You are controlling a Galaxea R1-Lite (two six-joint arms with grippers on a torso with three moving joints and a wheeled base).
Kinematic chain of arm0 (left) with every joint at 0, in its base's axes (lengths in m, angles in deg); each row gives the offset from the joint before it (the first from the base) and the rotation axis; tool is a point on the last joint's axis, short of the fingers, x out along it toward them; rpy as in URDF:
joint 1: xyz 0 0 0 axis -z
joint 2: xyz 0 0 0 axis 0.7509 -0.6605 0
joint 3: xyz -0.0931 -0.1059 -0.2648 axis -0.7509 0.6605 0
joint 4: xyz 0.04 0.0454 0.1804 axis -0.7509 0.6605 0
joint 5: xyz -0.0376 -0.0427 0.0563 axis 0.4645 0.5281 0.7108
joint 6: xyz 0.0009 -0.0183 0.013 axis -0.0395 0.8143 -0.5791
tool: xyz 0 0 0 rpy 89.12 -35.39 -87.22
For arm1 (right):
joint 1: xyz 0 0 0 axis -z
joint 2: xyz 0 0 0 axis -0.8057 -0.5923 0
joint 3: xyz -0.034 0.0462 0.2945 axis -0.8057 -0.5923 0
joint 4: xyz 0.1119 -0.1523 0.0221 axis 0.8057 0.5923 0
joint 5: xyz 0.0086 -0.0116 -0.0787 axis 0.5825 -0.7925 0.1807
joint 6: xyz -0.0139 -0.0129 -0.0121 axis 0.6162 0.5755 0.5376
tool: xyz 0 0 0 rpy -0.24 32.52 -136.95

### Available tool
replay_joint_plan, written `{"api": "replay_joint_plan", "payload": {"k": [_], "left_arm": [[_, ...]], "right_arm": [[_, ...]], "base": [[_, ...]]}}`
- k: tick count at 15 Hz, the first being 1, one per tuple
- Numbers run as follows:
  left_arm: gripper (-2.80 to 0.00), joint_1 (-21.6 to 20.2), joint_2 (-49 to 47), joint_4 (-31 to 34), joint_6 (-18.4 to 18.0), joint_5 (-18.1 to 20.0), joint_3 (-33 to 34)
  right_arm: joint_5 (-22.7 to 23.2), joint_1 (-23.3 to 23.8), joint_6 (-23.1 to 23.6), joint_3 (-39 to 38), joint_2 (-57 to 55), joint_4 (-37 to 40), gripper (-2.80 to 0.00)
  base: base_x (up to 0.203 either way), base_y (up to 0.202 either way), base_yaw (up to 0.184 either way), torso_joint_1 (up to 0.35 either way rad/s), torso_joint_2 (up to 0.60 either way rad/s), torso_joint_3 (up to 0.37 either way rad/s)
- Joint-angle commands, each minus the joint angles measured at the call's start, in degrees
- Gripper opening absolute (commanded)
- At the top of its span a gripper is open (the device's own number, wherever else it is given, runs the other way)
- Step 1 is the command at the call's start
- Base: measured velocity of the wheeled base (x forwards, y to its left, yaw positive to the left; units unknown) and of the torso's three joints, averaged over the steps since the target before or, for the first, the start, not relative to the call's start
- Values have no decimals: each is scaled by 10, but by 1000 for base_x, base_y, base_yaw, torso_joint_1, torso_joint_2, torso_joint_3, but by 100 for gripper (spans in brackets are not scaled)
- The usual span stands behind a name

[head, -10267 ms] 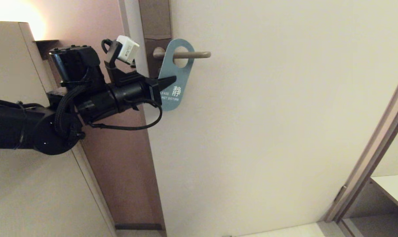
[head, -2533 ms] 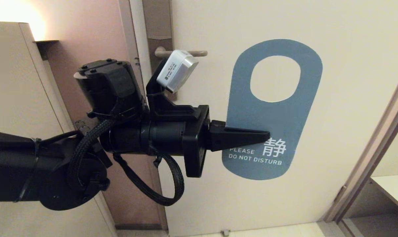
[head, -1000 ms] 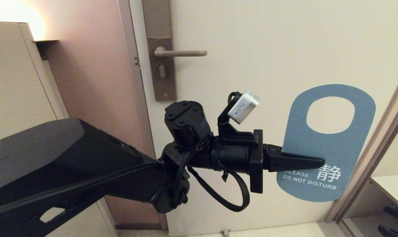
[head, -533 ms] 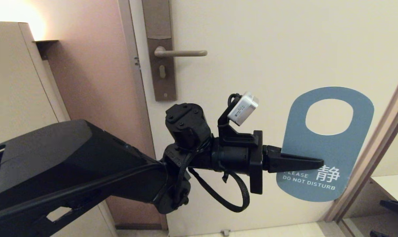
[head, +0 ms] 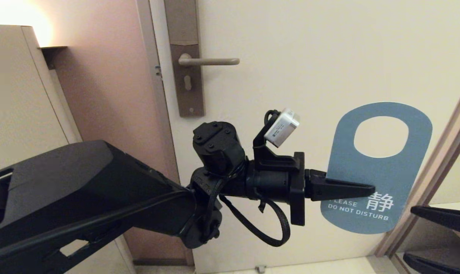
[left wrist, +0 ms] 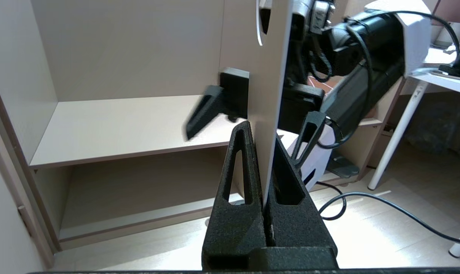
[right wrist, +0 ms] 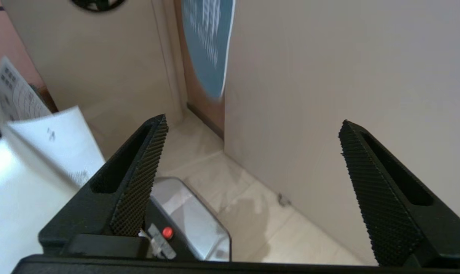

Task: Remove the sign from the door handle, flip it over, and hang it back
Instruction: Hand it to the other hand

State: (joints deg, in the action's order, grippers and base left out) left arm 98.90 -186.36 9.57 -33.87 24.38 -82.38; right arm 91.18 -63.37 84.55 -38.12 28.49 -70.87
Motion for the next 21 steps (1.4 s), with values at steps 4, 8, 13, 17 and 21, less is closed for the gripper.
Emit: {"api": "replay_joint_plan", "payload": {"k": [4,8,13,17,21], "left_arm": [[-280,11,-3,-4,2,-28,-2],[-280,23,-3,-7,2,-39,-3],[-280,40,-7,-8,3,-74,-6],[-280,40,-6,-8,2,-76,-6],[-280,41,-5,-8,2,-77,-5]], "right_arm": [[0,-69,-9,4,-63,-55,0],[-18,-106,-15,17,-74,-58,0],[-18,-111,-15,41,-103,-81,0],[-17,-111,-15,41,-103,-81,0],[-15,-111,-15,39,-103,-82,0]], "base": [[0,0,0,0,0,0],[0,0,0,0,0,0],[0,0,0,0,0,0],[0,0,0,0,0,0],[0,0,0,0,0,0]]}}
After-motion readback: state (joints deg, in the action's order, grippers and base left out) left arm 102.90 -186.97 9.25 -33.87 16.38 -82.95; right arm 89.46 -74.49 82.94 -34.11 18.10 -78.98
